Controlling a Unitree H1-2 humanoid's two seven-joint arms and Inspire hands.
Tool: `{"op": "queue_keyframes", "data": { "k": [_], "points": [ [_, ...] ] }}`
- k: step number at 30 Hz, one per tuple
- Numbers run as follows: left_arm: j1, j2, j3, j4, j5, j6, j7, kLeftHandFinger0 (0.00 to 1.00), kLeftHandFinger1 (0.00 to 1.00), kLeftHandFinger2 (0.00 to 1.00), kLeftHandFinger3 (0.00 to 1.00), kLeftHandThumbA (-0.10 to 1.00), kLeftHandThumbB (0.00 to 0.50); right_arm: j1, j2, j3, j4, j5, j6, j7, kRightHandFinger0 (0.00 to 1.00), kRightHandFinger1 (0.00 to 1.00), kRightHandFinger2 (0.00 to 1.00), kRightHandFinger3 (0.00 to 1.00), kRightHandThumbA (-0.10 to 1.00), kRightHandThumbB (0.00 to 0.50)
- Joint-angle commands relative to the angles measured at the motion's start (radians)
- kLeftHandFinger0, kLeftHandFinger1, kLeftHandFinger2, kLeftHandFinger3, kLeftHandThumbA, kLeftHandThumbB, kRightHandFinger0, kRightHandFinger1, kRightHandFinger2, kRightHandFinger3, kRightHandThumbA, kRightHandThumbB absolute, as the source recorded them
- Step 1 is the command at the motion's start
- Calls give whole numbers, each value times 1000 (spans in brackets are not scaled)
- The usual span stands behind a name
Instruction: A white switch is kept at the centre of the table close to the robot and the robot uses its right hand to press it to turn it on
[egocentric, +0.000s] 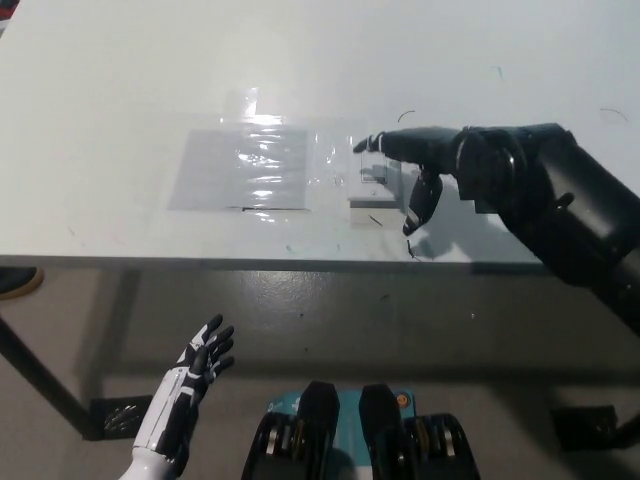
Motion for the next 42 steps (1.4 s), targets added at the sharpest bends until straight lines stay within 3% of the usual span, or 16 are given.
{"op": "queue_keyframes", "data": {
  "k": [1,20,25,26,29,34,36,39,42],
  "points": [
    [-11,9,0,-25,-3,-36,-14,1000,1000,1000,1000,953,0,-40,18,11,16,-52,-5,32,1000,1000,1000,1000,1000,340],
    [-14,11,1,-33,-8,-29,-15,1000,1000,1000,1000,949,0,-27,69,42,138,-118,-62,54,1000,1000,1000,1000,1000,347],
    [-25,8,4,-32,-11,-22,-12,1000,1000,1000,1000,937,0,-54,34,-3,81,-101,-82,69,1000,1000,1000,1000,1000,326],
    [-27,11,5,-33,-11,-23,-13,1000,1000,1000,1000,937,0,-78,21,-44,56,-66,-71,86,1000,1000,1000,1000,1000,308],
    [-30,13,3,-27,-6,-28,-14,1000,1000,1000,1000,928,0,-130,-22,-147,-9,13,-91,122,1000,1000,1000,1000,1000,315],
    [-25,14,1,-35,-7,-21,-16,1000,1000,1000,1000,934,1,-156,-77,-376,-179,168,4,166,1000,1000,1000,1000,1000,249],
    [-23,16,1,-34,-11,-16,-18,1000,1000,1000,1000,934,15,-144,-126,-419,-308,174,35,191,1000,1000,1000,1000,1000,287],
    [-21,13,3,-30,-22,-26,-21,1000,1000,1000,1000,908,3,-77,-184,-493,-485,219,109,212,1000,1000,1000,1000,1000,302],
    [-26,15,9,-35,-23,-12,-16,1000,1000,1000,1000,905,0,38,-241,-578,-677,274,105,193,1000,1000,1000,1000,1000,243]
  ]
}}
